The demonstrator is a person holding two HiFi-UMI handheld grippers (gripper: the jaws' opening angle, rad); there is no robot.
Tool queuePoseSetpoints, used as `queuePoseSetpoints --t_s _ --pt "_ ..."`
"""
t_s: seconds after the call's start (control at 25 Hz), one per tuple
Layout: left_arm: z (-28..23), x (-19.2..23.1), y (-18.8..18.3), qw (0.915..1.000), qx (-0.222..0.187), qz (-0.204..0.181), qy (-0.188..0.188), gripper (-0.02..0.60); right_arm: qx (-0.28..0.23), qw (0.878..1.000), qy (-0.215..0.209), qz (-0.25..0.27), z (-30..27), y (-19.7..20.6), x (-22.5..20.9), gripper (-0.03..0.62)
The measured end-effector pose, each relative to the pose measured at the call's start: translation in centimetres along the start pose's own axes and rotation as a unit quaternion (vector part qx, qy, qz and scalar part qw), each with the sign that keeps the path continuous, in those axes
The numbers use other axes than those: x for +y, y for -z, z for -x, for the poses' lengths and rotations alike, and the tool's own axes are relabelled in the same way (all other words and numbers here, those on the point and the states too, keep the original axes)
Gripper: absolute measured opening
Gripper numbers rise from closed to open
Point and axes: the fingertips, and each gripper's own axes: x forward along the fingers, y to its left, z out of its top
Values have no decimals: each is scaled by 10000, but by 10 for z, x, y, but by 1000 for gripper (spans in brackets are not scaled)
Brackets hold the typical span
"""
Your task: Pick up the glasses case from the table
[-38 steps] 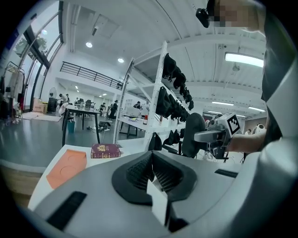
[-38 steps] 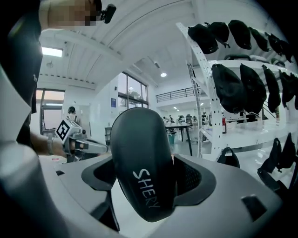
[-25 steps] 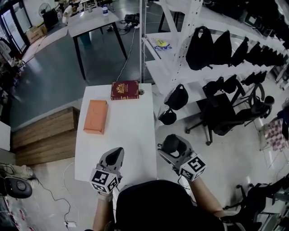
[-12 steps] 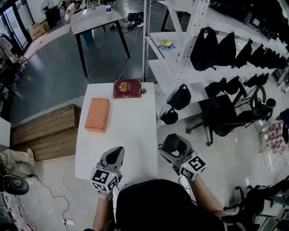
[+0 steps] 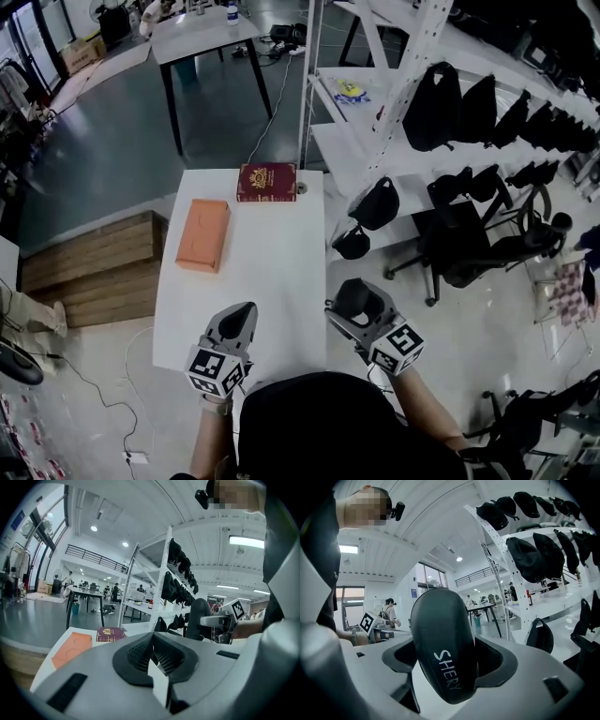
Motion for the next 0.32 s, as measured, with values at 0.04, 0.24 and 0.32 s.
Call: queuePoseSetpoints --t_s 0.04,0.24,0.32 --pt "0 0 0 10000 0 3 1 18 18 10000 7 -3 0 1 0 379" --pt "1 7 2 10000 24 9 -10 18 109 9999 76 -23 -5 9 -3 379" --pt "1 10 3 10000 46 10 -7 18 130 9998 99 -69 -7 12 -5 379"
